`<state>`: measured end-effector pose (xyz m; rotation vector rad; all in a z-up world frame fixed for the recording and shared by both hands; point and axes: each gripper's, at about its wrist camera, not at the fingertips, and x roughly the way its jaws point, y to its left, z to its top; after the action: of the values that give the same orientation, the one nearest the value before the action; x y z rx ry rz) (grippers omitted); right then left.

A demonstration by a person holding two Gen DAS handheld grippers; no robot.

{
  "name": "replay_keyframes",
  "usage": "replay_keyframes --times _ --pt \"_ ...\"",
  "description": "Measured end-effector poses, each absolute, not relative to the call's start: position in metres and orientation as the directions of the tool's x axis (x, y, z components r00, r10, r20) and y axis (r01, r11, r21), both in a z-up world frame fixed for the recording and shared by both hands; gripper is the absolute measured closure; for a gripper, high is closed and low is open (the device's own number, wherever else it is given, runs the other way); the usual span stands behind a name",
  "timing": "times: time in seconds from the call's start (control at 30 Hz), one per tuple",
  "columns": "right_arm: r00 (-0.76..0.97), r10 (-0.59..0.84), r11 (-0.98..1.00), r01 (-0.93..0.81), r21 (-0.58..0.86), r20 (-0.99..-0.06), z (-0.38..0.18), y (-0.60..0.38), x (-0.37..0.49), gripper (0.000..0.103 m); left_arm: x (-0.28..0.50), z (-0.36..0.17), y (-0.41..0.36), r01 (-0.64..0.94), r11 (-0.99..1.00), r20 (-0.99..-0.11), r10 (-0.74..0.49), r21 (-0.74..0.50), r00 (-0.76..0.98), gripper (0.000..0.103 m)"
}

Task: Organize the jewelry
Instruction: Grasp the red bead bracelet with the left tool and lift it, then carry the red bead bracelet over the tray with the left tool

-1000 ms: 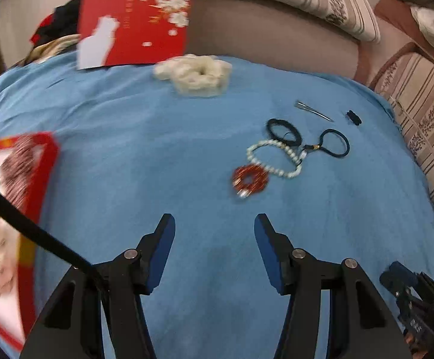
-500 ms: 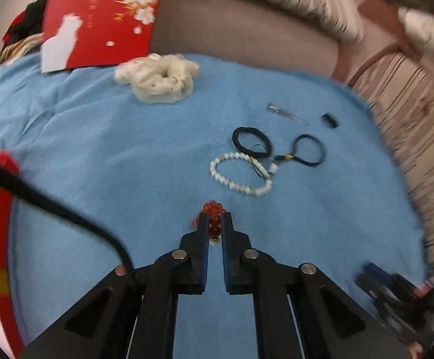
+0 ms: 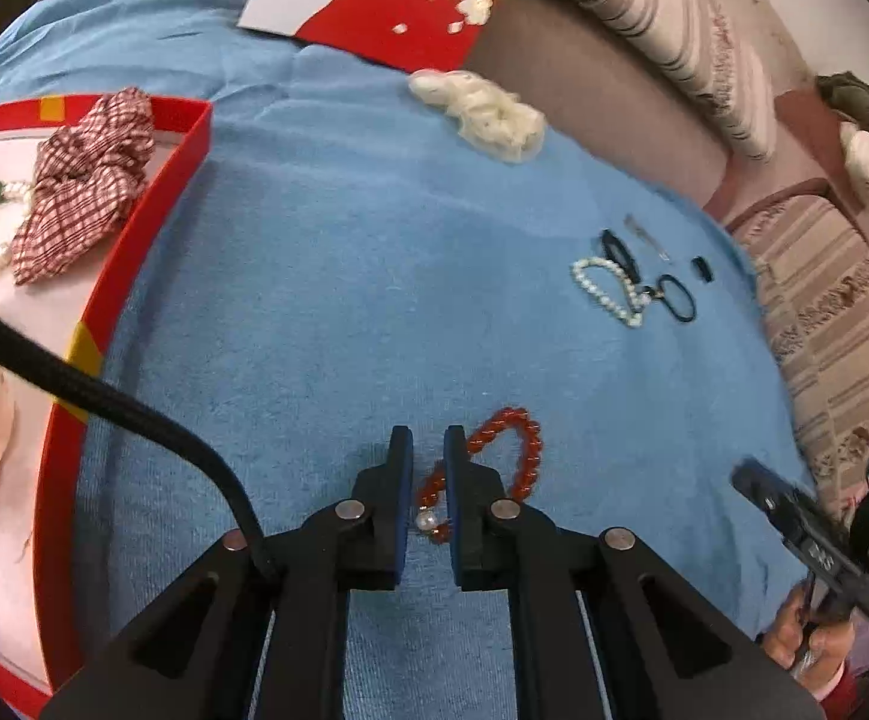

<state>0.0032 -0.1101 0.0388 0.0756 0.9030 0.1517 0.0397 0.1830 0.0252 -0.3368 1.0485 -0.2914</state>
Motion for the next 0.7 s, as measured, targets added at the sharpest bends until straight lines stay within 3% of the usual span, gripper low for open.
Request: replay_keyframes --times 0.1,0.5,0.53,0.6,0.67,0.7 --pt "0.608 0.166 0.98 -0.187 0.063 -0.776 0.043 -0.077 0.029 0.054 0.036 0.026 0.179 0.12 0.904 -0.778 -0.416 -0.411 0.47 0.084" --pt "0.529 0.155 0.947 -0.321 -0.027 -0.834 0.015 -0.006 0.12 0.055 0.046 0.018 0.15 0.237 0.905 -0.832 -0.42 -0.354 0.363 0.084" --pt "0.521 0.154 0.948 -0.318 -0.024 -0.839 0.013 -0.006 0.122 0.055 0.046 0.018 0.148 0.248 0.903 -0.833 -0.423 -0.352 0.358 0.082" --pt "0.512 0.147 0.952 -0.307 -0.02 -0.846 0.007 -0.009 0.127 0.054 0.046 0.017 0.143 0.262 0.899 -0.833 -0.428 -0.351 0.352 0.068" --pt "0.517 0.148 0.956 -0.292 -0.011 -0.843 0.006 -0.011 0.127 0.059 0.043 0.018 0.135 0.282 0.901 -0.839 -0.416 -0.329 0.351 0.067" --pt "0.517 0.14 0.958 -0.287 -0.017 -0.844 0.007 -0.012 0.126 0.069 0.042 0.019 0.132 0.29 0.905 -0.844 -0.404 -0.312 0.352 0.071"
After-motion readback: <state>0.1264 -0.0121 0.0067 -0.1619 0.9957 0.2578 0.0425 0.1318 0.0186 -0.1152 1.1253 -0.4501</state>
